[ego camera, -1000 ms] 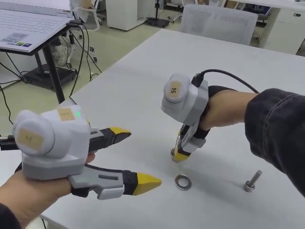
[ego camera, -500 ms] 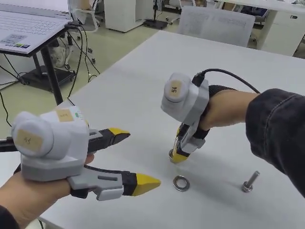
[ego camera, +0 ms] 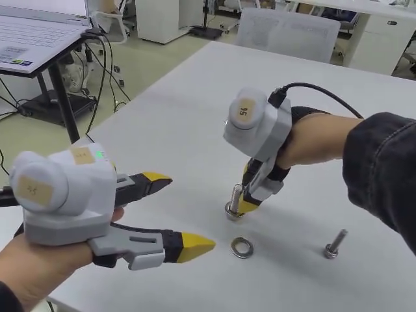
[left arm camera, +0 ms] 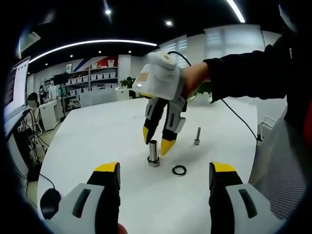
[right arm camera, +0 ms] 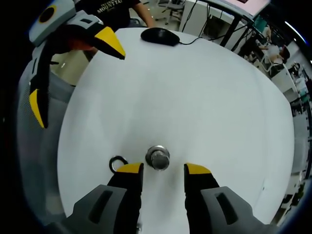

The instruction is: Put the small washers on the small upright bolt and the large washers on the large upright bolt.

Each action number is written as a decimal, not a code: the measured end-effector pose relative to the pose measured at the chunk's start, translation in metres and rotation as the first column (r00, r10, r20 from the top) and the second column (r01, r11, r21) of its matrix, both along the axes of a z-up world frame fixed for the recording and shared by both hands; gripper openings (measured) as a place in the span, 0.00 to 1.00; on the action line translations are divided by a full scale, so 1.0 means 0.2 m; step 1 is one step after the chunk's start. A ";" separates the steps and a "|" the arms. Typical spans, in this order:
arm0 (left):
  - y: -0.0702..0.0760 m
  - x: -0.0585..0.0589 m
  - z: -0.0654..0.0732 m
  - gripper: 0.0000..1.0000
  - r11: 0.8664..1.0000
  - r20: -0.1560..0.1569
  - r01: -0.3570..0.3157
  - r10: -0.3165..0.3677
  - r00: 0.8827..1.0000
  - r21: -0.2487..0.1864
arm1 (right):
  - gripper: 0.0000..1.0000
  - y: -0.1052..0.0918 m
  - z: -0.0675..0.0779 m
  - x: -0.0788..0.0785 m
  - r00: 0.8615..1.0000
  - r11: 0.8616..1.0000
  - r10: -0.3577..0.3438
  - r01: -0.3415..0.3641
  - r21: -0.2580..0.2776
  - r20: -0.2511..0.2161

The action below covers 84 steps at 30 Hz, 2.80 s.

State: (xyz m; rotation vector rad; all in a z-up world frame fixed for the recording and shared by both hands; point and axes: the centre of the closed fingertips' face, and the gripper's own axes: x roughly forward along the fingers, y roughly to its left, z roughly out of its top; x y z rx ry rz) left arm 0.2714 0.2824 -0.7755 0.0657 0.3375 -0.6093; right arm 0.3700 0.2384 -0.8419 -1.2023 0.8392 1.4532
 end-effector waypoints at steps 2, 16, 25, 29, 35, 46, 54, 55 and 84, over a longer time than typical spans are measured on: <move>0.00 0.00 0.00 0.74 1.000 0.002 -0.001 0.001 1.000 -0.002 | 0.34 -0.01 0.01 0.00 1.000 1.000 -0.004 0.004 0.000 0.000; 0.00 0.01 0.01 0.74 1.000 0.007 -0.006 0.006 1.000 -0.002 | 0.36 -0.09 0.07 -0.01 0.999 0.999 -0.031 0.031 0.033 0.014; -0.01 0.01 0.01 0.74 1.000 0.008 -0.006 0.006 1.000 -0.003 | 0.36 -0.17 0.07 -0.06 0.999 0.998 -0.051 0.050 0.039 0.006; -0.01 0.02 0.01 0.74 1.000 0.010 -0.008 0.008 1.000 -0.004 | 0.36 -0.19 0.06 -0.07 0.998 0.997 -0.060 0.060 0.045 -0.005; -0.01 0.02 0.02 0.74 1.000 0.012 -0.013 0.013 1.000 -0.006 | 0.36 -0.21 0.05 -0.12 0.998 0.996 -0.064 0.065 0.054 -0.022; 0.00 0.03 0.02 0.74 1.000 0.015 -0.020 0.020 1.000 -0.008 | 0.36 -0.22 0.01 -0.20 0.995 0.995 -0.071 0.076 0.065 -0.065; -0.02 0.03 0.03 0.74 1.000 0.018 -0.014 0.014 1.000 -0.007 | 0.36 -0.19 -0.04 -0.27 0.993 0.995 -0.062 0.069 0.067 -0.099; -0.02 0.03 0.03 0.74 1.000 0.019 -0.014 0.014 1.000 -0.007 | 0.36 -0.19 -0.05 -0.28 0.993 0.996 -0.062 0.068 0.065 -0.100; -0.02 0.00 0.04 0.74 1.000 0.020 -0.012 0.012 1.000 -0.006 | 0.34 -0.16 -0.17 -0.35 0.993 1.000 -0.022 0.021 -0.008 -0.115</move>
